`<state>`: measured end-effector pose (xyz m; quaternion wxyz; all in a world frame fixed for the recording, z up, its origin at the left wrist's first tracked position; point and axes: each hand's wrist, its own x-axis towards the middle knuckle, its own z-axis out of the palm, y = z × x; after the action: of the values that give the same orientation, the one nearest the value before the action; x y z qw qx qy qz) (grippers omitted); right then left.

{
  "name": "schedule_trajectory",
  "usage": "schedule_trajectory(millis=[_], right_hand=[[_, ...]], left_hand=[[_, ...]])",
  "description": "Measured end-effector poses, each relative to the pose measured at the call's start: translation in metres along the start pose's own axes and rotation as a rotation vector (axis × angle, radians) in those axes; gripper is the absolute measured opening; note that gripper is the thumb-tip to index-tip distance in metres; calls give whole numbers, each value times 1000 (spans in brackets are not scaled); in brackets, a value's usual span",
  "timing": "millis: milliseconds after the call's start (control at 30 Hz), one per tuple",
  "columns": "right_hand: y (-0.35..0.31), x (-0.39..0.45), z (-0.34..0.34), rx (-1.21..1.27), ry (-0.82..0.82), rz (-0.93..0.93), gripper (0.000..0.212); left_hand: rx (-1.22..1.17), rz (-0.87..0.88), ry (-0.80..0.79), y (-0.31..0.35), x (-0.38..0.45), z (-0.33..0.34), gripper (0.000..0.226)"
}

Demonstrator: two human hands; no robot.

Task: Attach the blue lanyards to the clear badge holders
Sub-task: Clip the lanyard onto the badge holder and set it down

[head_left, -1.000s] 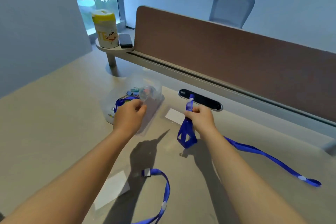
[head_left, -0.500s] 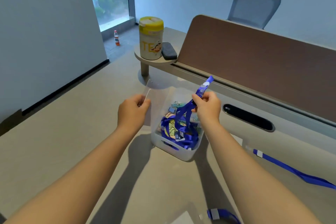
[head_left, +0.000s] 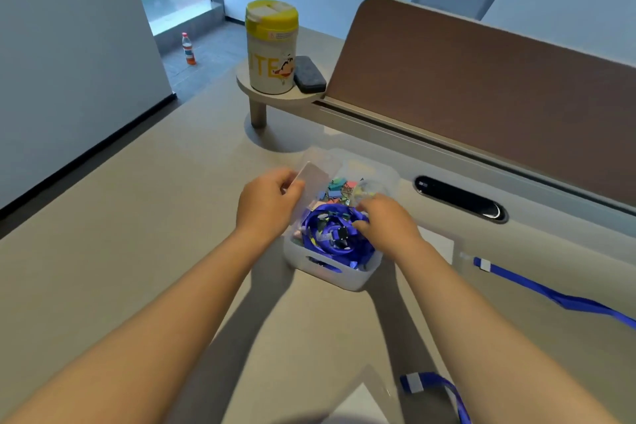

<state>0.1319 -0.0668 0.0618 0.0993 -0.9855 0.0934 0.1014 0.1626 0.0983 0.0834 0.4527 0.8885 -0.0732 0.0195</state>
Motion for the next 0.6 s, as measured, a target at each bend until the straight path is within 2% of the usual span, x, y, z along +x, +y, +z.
schedule_trajectory(millis=[167, 367, 600], right_hand=[[50, -43, -20, 41, 43, 107, 33], [136, -117, -19, 77, 60, 301, 33], [233, -214, 4, 164, -26, 490, 36]], left_hand=[[32, 181, -133, 41, -21, 30, 34], [136, 378, -325, 99, -70, 85, 22], [224, 421, -425, 140, -153, 163, 19]])
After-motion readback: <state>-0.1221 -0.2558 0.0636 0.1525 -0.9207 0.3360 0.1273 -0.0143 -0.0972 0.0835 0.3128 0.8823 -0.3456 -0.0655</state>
